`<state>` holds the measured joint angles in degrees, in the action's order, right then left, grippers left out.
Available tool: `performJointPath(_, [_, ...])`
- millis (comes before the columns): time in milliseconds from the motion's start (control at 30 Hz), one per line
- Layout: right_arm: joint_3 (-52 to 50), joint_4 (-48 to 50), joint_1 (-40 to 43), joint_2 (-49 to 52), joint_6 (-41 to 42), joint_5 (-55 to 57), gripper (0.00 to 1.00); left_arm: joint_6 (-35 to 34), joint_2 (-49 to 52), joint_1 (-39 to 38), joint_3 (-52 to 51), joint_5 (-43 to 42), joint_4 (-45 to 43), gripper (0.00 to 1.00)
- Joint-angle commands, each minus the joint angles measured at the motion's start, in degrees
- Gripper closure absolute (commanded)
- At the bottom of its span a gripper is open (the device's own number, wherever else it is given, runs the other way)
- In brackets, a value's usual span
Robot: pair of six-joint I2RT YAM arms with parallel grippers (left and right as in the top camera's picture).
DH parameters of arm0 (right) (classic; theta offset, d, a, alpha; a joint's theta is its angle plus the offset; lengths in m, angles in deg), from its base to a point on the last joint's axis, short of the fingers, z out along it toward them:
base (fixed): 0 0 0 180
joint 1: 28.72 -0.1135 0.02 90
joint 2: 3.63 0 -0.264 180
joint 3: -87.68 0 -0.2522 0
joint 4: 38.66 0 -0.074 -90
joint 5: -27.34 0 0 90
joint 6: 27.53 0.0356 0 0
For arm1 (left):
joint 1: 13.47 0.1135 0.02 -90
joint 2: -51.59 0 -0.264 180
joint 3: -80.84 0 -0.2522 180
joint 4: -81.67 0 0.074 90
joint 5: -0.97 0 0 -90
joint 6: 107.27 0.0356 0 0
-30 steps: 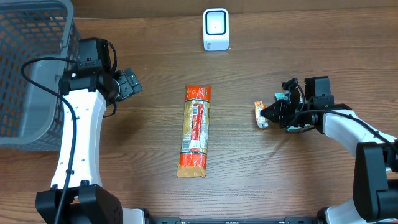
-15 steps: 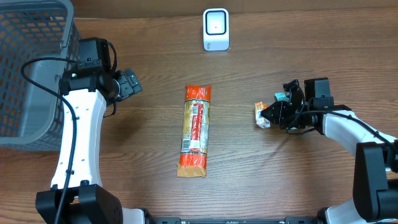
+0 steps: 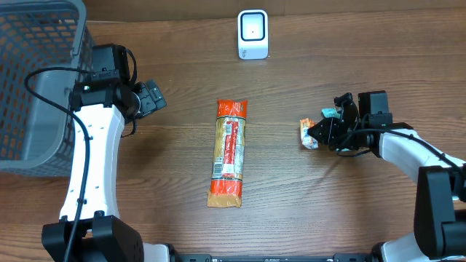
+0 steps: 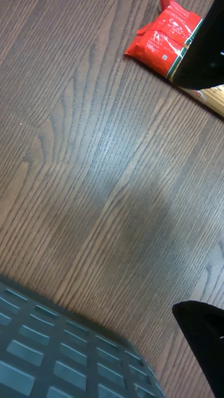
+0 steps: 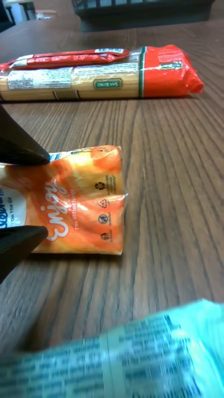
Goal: Scan the item barcode
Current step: 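Open the right gripper and release the orange box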
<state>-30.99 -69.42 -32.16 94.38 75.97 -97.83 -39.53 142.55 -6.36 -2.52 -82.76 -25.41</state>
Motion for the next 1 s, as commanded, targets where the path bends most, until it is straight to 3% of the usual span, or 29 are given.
performJointPath(0, [-0.1,0.4,1.0,0.0,0.0,-1.4,0.67,0.7,0.4,0.0,-0.2,0.1,0.0,0.00])
performJointPath(167, [0.2,0.2,1.3,-0.8,-0.1,-1.3,0.68,0.6,0.4,0.0,-0.2,0.1,0.0,0.00])
performJointPath(367, [0.2,-0.2,1.5,-1.3,-0.1,-0.1,0.81,0.7,0.4,0.0,-0.2,0.1,0.0,0.00])
performJointPath(967, [3.3,-5.0,5.6,-1.3,-0.5,0.0,0.64,0.6,0.4,0.0,-0.2,0.1,0.0,0.00])
